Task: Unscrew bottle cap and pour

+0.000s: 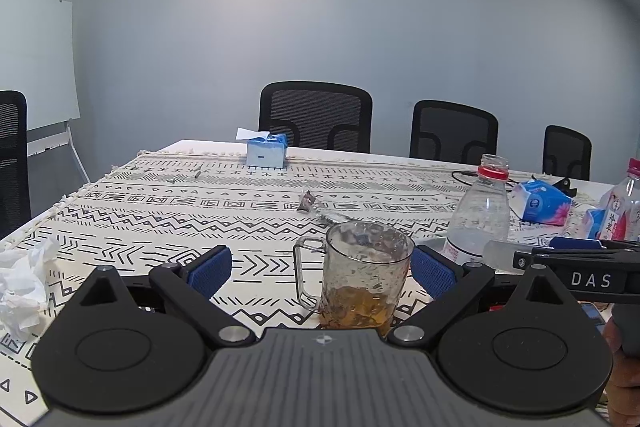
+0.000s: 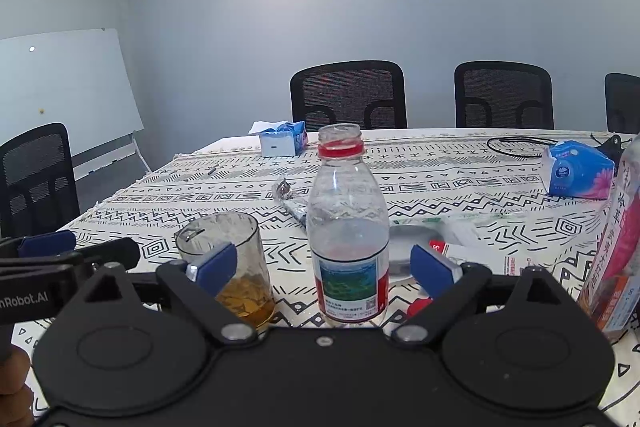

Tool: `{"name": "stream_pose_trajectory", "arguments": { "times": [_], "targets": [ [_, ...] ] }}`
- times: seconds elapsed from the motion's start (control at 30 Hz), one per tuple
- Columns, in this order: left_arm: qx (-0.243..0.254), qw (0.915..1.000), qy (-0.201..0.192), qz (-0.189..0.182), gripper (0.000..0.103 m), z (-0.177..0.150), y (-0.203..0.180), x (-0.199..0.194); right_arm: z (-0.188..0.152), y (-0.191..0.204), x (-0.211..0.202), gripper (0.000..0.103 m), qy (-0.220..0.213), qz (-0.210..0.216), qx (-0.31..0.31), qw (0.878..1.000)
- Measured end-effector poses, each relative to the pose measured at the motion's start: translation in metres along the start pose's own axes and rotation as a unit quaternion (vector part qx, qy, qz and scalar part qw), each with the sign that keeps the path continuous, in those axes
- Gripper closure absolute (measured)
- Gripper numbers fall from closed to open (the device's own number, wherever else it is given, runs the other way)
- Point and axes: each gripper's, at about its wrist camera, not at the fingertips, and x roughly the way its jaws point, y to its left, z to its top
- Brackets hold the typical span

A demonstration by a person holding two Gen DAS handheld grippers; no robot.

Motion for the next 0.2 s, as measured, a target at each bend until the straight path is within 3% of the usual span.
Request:
{"name": "stream_pose_trajectory", "arguments": {
  "times": [0.2],
  "targets": [
    [0.007,0.9999,0.002,0.013,0.005,-0.0013,-0.0005,0.0067,-0.0023,-0.0006,0.0058,0.008,0.007,-0.002,-0.001,1.0]
  ]
}}
